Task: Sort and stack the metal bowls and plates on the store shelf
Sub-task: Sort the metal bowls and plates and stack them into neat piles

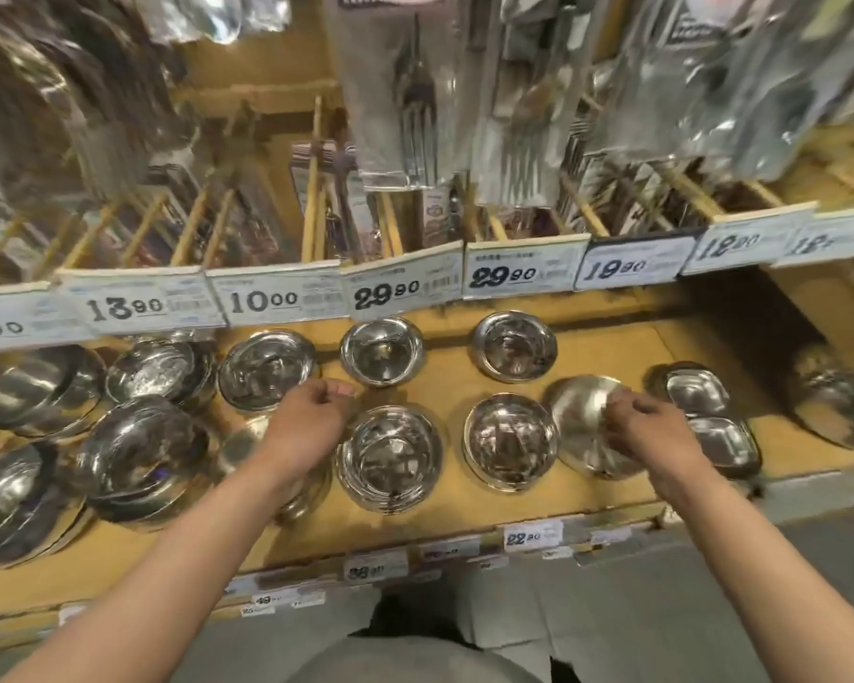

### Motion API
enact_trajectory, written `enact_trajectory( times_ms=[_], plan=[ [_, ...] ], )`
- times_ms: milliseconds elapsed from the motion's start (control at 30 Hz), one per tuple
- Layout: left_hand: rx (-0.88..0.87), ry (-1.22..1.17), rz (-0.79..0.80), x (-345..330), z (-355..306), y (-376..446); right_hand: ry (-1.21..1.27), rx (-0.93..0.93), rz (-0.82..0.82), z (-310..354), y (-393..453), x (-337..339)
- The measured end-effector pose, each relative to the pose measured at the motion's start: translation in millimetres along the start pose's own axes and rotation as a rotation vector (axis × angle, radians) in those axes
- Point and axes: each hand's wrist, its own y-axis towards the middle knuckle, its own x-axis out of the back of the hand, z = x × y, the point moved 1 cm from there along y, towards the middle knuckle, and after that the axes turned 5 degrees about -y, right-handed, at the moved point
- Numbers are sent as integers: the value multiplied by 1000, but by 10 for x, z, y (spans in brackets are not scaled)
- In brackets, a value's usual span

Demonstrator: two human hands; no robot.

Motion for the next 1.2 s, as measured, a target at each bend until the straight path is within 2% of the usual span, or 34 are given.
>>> enact_trajectory(
  times_ms=[100, 267, 400, 567, 767, 933, 1000, 1100, 1200],
  plan=[
    [-7, 0, 59, -180, -52, 131, -32, -91, -85, -281, -20, 134],
    [-21, -16, 137, -460, -56, 295, -97, -189, -139, -681, 61, 197],
    [-2, -15, 190, -559, 24, 244, -119, -263, -105, -920, 228, 86],
    [21, -17, 65, -553, 18, 87, -108, -268, -144, -1093, 478, 6],
    [77, -26, -129, -587, 226, -228, -103, -184, -48, -1184, 631, 222],
    [103, -110, -227, -637, 363, -552, -262, -148, 50, -1079, 529, 437],
    [126, -161, -264, -602, 432, -686, -379, -114, 42, -944, 445, 501],
    [134, -214, -328, -453, 557, -881, -449, 18, -29, -631, 246, 513],
    [152, -240, -428, -206, 683, -1086, -443, 228, 22, -223, 33, 342]
  ],
)
